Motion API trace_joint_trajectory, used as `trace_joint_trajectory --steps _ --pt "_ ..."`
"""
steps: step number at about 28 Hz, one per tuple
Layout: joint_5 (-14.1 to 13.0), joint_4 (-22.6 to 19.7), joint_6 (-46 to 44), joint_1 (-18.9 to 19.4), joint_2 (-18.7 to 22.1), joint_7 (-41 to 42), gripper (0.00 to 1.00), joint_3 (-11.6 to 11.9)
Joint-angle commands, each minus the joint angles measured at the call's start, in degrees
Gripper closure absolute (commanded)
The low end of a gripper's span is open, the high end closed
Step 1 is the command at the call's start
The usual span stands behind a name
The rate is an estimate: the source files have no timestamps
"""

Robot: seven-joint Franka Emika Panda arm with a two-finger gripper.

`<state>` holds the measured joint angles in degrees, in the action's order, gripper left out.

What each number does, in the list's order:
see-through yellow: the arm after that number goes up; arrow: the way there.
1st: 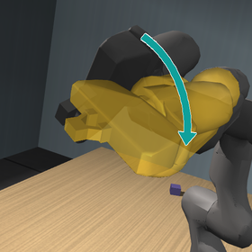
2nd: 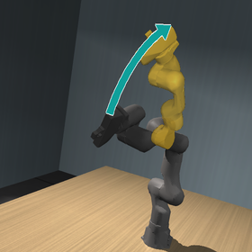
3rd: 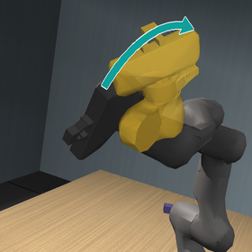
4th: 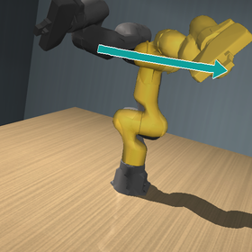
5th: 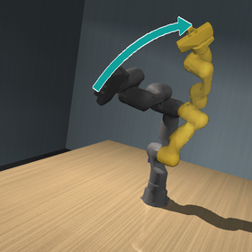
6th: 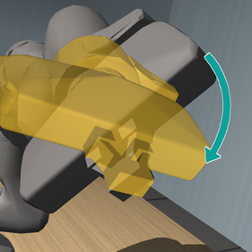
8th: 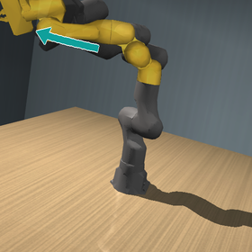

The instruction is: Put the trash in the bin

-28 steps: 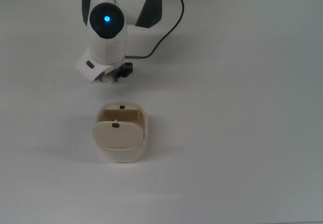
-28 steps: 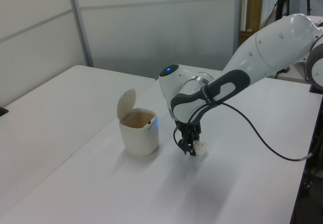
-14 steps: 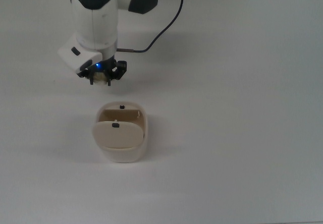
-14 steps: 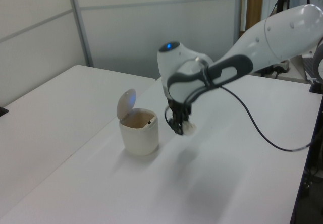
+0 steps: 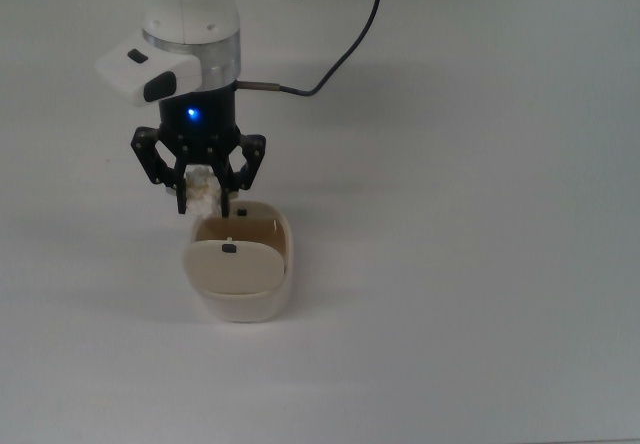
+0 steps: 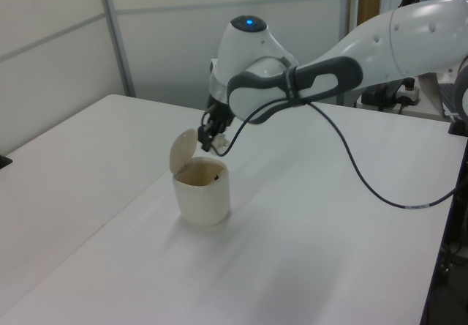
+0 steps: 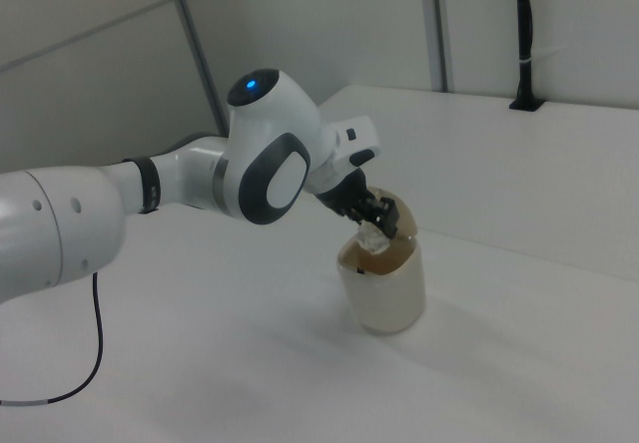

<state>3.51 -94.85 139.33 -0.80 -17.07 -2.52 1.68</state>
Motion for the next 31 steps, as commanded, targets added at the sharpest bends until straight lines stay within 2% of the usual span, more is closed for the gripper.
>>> trace_joint_trajectory --steps 1,4,6,7,12,18,24,25,31 --pt "0.27 0.45 8.57 2.03 -4.28 -4.16 0.45 0.43" --pt "0.27 0.45 9.64 2.12 -4.81 -4.25 0.42 0.43" --pt "0.18 0.45 9.64 2.12 -5.17 -4.43 0.21 0.43" --pt "0.00 0.37 9.55 2.12 -5.08 -4.43 0.00 0.43" --pt "0.00 0.19 8.76 2.03 -4.73 -3.99 0.00 0.43" --pt "0.00 0.19 2.80 2.03 -3.41 -3.81 0.00 0.43" --pt "0.00 1.15 -10.90 2.20 -1.04 -3.72 0.00 0.34" --pt "0.00 2.90 -16.32 2.29 -0.43 -3.72 0.00 0.34" --pt "-0.17 9.22 -35.14 2.29 0.19 -3.64 0.00 0.34"
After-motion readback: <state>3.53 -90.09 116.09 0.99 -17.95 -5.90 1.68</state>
